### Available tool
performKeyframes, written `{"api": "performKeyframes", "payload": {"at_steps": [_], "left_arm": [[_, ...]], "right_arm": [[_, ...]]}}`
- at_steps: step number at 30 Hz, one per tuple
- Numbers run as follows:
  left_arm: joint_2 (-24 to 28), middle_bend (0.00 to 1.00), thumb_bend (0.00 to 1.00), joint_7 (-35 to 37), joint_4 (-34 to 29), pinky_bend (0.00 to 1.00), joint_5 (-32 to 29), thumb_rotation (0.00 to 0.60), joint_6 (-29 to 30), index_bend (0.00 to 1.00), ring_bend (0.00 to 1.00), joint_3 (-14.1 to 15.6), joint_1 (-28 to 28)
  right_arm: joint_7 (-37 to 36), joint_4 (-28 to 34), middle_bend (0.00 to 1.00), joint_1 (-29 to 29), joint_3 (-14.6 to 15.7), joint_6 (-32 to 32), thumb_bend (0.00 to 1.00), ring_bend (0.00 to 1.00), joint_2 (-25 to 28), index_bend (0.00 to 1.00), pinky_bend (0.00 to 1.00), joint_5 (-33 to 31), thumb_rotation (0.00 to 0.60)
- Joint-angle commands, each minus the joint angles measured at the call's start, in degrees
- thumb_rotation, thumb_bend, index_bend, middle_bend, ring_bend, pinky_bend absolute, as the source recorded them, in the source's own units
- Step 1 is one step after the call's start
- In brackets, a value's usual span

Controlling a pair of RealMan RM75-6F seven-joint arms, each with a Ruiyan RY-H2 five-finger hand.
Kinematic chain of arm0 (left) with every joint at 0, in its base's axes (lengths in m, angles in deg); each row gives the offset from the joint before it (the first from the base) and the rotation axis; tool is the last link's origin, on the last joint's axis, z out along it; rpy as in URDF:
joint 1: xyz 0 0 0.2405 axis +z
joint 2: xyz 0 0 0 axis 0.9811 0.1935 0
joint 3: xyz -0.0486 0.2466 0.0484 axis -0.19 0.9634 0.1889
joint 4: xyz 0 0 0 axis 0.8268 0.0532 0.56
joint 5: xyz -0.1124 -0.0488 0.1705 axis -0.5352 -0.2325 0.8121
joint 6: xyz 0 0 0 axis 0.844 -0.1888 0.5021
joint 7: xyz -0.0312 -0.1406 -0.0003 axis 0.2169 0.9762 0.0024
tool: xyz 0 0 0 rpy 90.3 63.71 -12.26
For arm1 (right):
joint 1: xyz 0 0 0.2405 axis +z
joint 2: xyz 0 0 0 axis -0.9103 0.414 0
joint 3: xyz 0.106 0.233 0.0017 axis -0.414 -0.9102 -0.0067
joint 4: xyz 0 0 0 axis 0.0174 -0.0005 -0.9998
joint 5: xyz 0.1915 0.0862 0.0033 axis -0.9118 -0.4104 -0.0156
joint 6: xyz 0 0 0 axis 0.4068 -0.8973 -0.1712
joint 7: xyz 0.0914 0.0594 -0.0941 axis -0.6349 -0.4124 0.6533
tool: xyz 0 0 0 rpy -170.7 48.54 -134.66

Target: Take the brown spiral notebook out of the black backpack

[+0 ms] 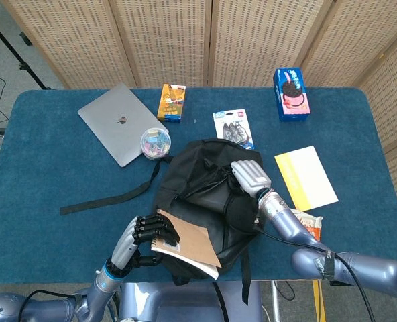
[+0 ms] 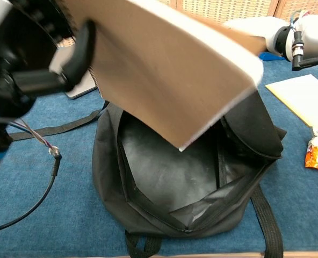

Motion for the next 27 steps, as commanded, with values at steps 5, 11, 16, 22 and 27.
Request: {"api": "performKeyframes", "payload": {"at_steps": [5, 11, 16, 22, 27], "left_arm": [[7.0, 0.53, 0.60, -1.9, -9.3, 0.47, -0.6, 0.600, -1.9, 0.75, 0.47, -2.7, -0.3], [11.8, 0.53, 0.60, -1.3, -19.1, 0.47, -2.8, 0.600, -3.9, 0.75, 0.47, -4.0, 0.0], [16.3, 0.53, 0.60, 1.2, -30.6, 0.47, -7.5, 0.600, -5.7, 0.75, 0.47, -6.8, 0.8], [19.9, 0.53, 0.60, 0.6, -33.3, 0.47, -10.0, 0.600, -6.5, 0.75, 0.47, -9.6, 1.8], [24.5, 0.53, 0.60, 0.3, -29.1, 0.47, -11.2, 0.600, -6.8, 0.75, 0.47, -10.6, 3.3]], "right_arm": [[1.7, -0.6, 0.64, -0.4, 0.7, -1.2, 0.91, 0.59, -0.1, 0.58, 0.61, -1.7, 0.600], [3.5, -0.7, 0.64, -0.5, 1.6, -1.9, 0.92, 0.59, -0.4, 0.58, 0.61, -2.7, 0.600], [3.5, -1.2, 0.64, -1.3, 2.2, -2.3, 0.91, 0.59, -1.4, 0.58, 0.61, -3.1, 0.600], [4.3, -0.9, 0.64, -1.7, 2.9, -2.4, 0.91, 0.59, -1.8, 0.58, 0.61, -2.6, 0.600], [4.6, -0.1, 0.64, -2.2, 3.4, -2.7, 0.91, 0.59, -1.8, 0.58, 0.61, -2.0, 0.600]]}}
